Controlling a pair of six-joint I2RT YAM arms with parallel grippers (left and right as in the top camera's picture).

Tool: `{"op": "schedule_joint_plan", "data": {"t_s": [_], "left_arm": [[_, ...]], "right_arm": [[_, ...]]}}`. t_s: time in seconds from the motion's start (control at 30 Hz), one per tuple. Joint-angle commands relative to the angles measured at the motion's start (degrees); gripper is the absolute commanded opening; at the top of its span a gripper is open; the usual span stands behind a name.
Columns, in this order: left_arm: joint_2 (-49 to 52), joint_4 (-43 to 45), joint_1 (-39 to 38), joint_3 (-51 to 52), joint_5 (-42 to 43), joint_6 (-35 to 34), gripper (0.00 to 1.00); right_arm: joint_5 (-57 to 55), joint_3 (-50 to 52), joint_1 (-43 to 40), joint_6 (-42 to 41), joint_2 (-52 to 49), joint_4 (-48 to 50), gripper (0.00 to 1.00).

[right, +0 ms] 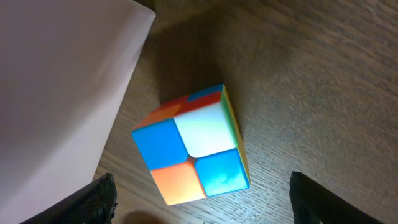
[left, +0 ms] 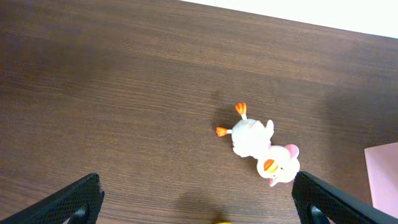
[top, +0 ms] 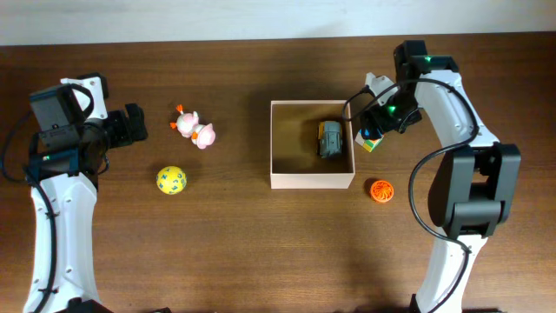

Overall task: Pack container
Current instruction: 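Move right gripper to the colour cube and grasp it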

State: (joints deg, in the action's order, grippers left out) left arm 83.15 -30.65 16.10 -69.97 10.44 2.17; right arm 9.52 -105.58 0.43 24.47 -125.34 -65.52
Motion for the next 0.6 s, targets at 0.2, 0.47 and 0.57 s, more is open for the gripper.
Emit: {"op": "schedule_joint_plan", "data": {"t_s": [0.2, 0.47, 0.57], "left_arm": [[0.52, -0.09, 0.20, -1.11, -0.37, 0.85, 0.99], [0.52, -0.72, 0.20, -1.11, -0.37, 0.87, 0.99], [0.52, -0.70, 0.20, -1.11, -0.37, 0.87, 0.99]], "right_arm": [[-2.47, 0.24, 2.29, 0.76, -3.06, -0.68, 0.81], [-2.69, 0.26, 2.19, 0.13, -4.07, -0.50, 0.68], [-2.89, 0.26, 2.08, -0.42, -4.39, -0.46, 0.55]]}}
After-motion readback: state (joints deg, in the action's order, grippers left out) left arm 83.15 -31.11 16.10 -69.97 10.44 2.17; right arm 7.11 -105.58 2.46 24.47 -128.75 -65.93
